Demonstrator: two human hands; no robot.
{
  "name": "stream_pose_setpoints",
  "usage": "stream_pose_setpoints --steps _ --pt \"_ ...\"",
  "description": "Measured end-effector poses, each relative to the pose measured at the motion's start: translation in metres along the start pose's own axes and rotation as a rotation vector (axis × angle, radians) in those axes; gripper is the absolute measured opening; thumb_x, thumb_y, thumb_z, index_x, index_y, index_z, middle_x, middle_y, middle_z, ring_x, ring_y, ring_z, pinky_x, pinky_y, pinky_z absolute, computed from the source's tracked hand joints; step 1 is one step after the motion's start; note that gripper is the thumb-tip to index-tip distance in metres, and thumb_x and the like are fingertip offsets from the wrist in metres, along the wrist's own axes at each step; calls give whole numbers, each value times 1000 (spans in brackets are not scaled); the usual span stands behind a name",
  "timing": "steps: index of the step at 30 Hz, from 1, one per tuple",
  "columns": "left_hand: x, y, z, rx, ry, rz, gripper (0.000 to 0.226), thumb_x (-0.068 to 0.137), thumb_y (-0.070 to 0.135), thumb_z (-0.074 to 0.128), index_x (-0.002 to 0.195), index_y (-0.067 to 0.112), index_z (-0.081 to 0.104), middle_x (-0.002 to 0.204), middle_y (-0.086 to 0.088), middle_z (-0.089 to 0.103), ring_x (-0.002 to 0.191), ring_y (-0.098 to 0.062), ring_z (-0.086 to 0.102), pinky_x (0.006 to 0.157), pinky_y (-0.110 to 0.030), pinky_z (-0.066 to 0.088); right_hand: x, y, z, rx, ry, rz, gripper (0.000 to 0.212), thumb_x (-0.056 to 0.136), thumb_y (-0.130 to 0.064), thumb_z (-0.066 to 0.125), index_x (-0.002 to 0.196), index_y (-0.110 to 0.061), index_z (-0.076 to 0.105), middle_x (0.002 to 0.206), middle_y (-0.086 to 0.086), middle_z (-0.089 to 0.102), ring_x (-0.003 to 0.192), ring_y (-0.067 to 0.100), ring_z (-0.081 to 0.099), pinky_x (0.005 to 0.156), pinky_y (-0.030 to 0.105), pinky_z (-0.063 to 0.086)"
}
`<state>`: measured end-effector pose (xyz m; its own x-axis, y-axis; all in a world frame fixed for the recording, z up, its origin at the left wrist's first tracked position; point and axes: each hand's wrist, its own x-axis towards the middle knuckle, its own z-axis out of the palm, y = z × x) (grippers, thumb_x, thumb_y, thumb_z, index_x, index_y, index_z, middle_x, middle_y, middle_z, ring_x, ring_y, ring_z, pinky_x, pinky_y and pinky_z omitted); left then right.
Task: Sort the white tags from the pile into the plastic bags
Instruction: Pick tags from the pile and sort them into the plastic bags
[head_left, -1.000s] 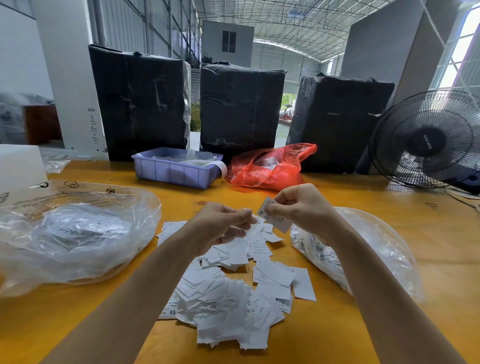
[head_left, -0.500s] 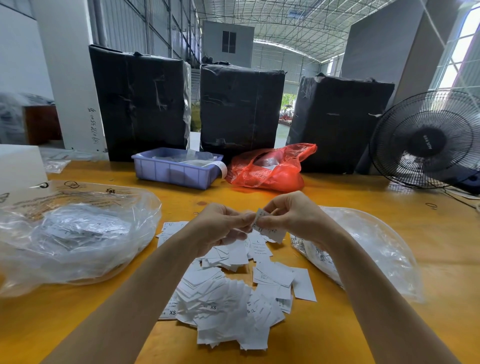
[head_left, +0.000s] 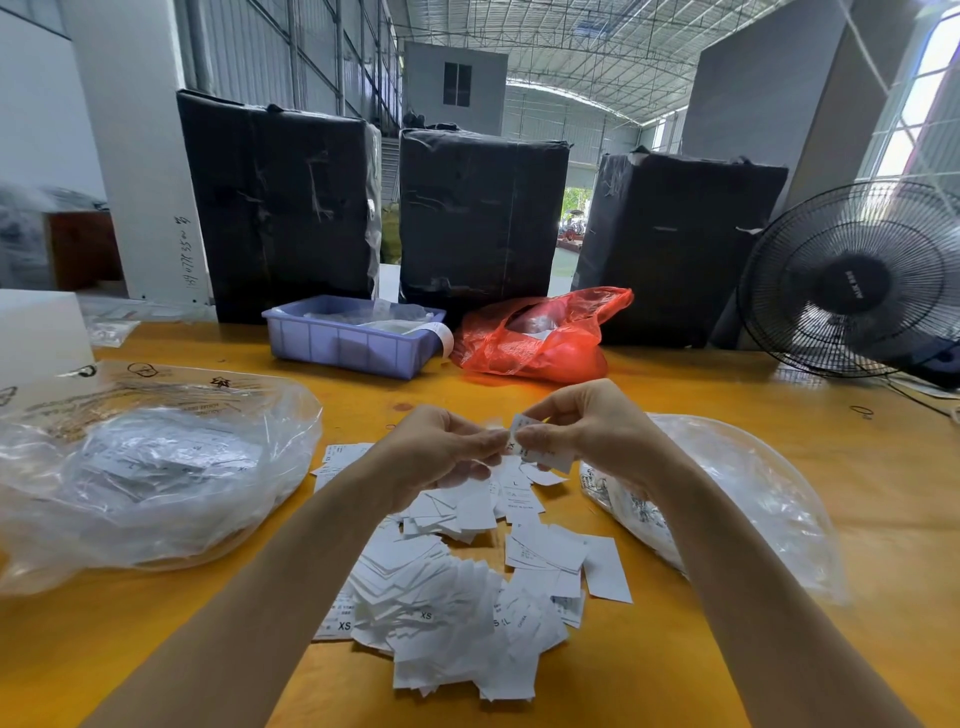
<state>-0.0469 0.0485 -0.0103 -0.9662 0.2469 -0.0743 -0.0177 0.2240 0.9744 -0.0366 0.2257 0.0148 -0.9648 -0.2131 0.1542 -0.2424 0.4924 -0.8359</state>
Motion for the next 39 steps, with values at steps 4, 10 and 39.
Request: stream_pose_setpoints --steps 4,10,39 --pt "-1 1 3 2 -8 -5 20 80 28 69 81 8 73 70 1 70 60 -5 61 61 -21 47 0 -1 1 -19 15 -31 12 72 -19 78 80 -20 69 77 0 70 63 5 67 53 13 49" --pt "-2 3 5 -19 -13 2 35 72 33 71 91 5 75 67 1 69 54 -3 59 63 -22 46 0 1 1 -132 -33 -91 24 69 -17 80 86 -22 65 78 2 72 71 13 71 67 27 59" --pt "7 -9 12 -323 185 65 14 75 15 76 88 9 72 80 -5 73 71 -11 69 52 -16 52 5 8 7 -104 207 -241 30 71 -10 79 99 -4 69 88 4 70 79 13 68 69 18 56"
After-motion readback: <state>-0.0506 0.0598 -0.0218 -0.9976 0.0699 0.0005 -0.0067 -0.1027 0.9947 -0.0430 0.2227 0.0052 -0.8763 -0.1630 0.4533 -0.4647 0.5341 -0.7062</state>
